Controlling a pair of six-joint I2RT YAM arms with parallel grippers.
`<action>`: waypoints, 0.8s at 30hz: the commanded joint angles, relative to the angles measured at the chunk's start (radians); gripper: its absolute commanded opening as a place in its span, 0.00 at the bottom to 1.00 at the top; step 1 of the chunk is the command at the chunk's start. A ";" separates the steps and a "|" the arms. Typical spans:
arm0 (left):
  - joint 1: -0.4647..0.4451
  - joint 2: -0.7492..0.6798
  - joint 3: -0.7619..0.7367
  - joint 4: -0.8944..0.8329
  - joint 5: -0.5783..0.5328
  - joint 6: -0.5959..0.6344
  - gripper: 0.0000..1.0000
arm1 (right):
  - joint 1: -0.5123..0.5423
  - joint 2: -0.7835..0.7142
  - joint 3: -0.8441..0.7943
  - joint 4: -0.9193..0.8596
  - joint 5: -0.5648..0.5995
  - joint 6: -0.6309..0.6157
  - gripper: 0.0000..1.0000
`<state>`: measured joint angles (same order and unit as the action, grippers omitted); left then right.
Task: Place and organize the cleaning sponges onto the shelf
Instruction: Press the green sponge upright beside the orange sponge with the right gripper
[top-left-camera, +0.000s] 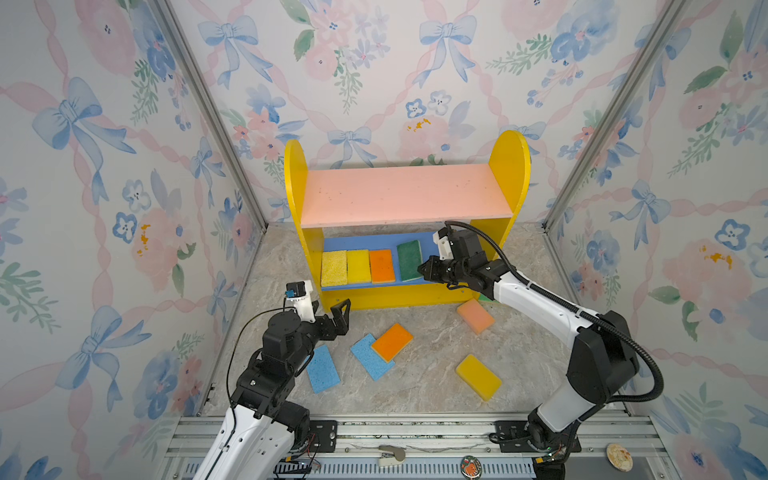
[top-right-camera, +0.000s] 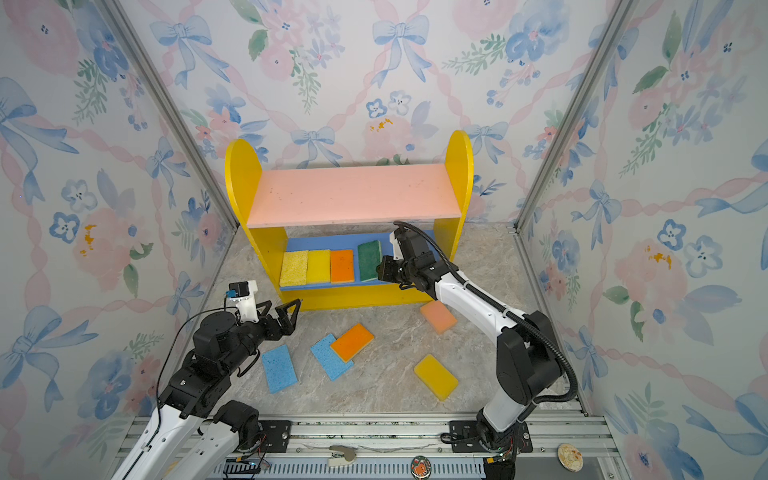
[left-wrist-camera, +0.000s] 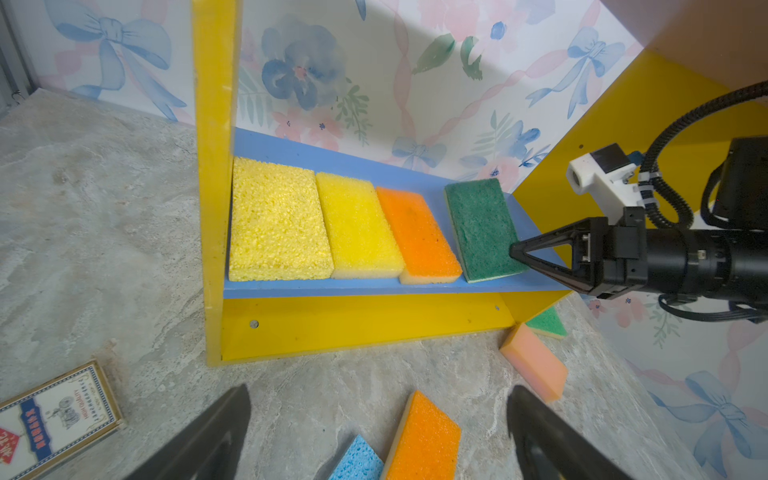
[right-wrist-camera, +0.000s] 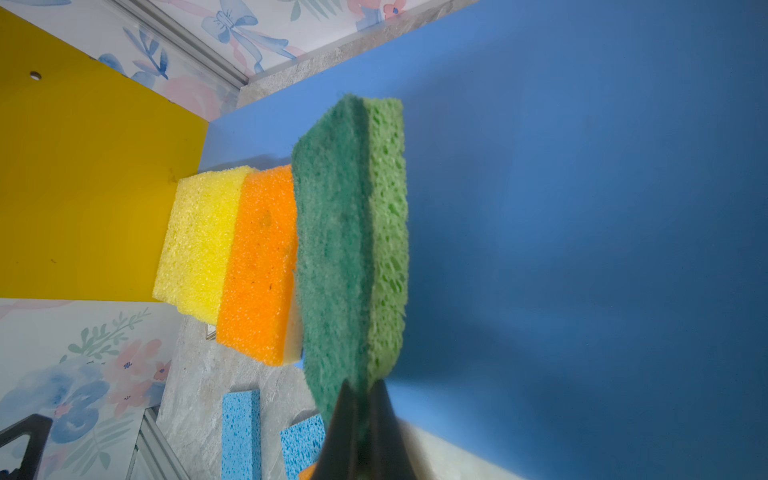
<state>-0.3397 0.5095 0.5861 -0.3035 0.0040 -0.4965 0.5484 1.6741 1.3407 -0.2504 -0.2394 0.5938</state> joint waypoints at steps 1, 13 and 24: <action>0.005 -0.008 -0.012 -0.006 -0.004 0.026 0.98 | -0.013 0.037 0.053 -0.014 -0.013 -0.015 0.05; 0.006 0.005 -0.012 -0.006 0.003 0.027 0.98 | -0.013 0.088 0.087 -0.024 -0.024 -0.016 0.08; 0.006 0.017 -0.014 -0.005 0.003 0.027 0.98 | -0.013 0.092 0.100 -0.074 -0.006 -0.046 0.25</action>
<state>-0.3397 0.5247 0.5850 -0.3050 0.0044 -0.4896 0.5438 1.7523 1.4136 -0.2871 -0.2539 0.5560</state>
